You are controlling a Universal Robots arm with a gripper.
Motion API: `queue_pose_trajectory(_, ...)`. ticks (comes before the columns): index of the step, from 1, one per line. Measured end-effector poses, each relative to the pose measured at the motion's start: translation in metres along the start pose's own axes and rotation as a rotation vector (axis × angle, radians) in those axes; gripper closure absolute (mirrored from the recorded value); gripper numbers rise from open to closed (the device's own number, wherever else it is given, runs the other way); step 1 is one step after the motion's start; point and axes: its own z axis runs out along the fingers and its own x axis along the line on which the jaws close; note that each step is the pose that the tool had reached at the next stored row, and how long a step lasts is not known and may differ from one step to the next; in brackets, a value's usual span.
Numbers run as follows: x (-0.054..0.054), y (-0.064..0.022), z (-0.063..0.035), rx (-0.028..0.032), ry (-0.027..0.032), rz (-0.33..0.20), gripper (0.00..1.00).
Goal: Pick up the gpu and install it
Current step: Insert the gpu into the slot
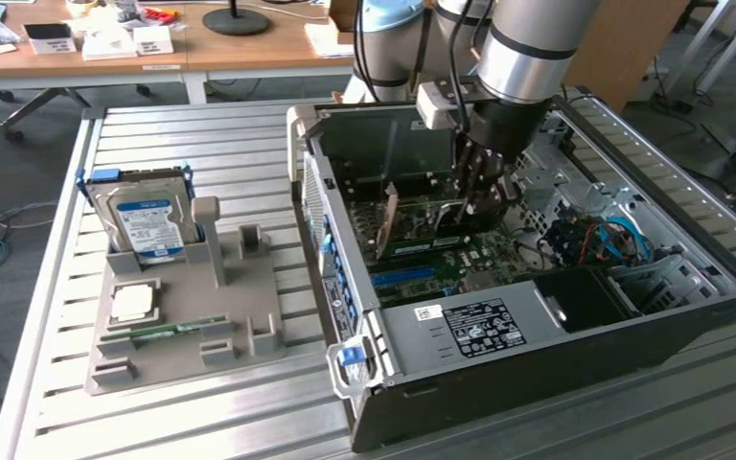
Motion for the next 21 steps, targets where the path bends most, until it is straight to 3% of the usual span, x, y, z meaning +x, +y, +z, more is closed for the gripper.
queue_pose_trajectory(9, 0.001, 0.0036, 0.0102, -0.0001, 0.0000, -0.001, 0.73)
queue_pose_trajectory(21, 0.005, 0.0048, 0.0121, -0.0001, 0.0001, -0.002, 0.73)
